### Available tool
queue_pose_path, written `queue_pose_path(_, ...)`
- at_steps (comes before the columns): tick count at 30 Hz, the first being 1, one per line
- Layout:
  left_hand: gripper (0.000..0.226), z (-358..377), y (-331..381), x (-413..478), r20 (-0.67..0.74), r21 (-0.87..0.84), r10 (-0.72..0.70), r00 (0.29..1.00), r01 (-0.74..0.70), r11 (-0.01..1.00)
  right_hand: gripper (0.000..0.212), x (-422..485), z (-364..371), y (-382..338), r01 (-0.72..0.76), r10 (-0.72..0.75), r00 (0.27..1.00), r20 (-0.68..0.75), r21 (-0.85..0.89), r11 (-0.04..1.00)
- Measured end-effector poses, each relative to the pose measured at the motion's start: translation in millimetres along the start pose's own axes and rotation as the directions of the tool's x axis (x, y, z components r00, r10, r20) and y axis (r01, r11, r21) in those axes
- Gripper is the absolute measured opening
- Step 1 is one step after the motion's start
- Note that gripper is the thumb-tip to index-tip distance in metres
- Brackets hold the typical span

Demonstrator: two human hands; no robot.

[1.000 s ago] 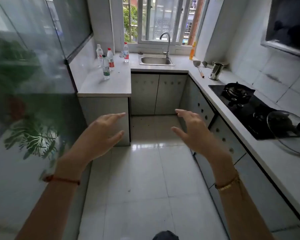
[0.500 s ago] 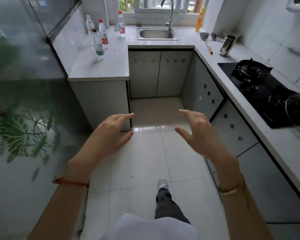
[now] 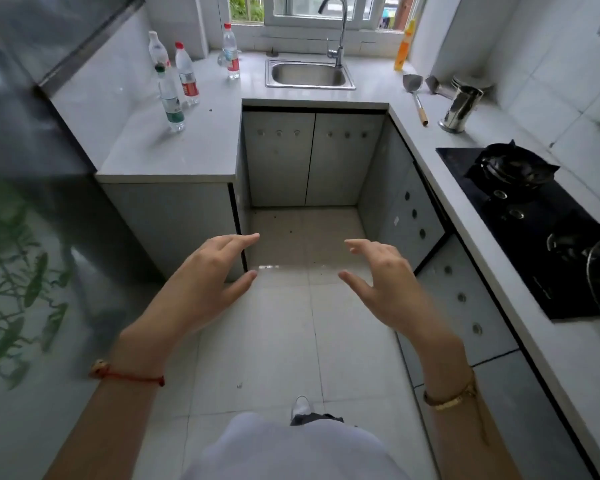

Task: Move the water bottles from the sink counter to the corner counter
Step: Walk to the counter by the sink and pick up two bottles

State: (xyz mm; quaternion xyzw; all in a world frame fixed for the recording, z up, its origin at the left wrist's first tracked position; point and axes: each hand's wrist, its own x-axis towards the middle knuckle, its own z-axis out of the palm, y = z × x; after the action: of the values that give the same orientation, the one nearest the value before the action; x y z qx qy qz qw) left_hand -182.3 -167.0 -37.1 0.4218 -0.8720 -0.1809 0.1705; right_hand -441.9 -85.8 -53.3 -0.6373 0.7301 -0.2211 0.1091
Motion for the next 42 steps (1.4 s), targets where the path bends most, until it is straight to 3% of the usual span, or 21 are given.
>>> queue_pose_path(14,0.056,35,1,131,-0.008,-0.021,-0.054,0.998,0.054,0.998,0.049,123,-7,82,0.021,-0.02,0.995,0.099,-0.01,1.0)
queue_pose_path(42,0.053,39,-123,470,0.029,0.0,-0.054,0.998,0.054,0.999,0.048,478,14,149,0.043,-0.047,0.987,0.152,0.032,0.999)
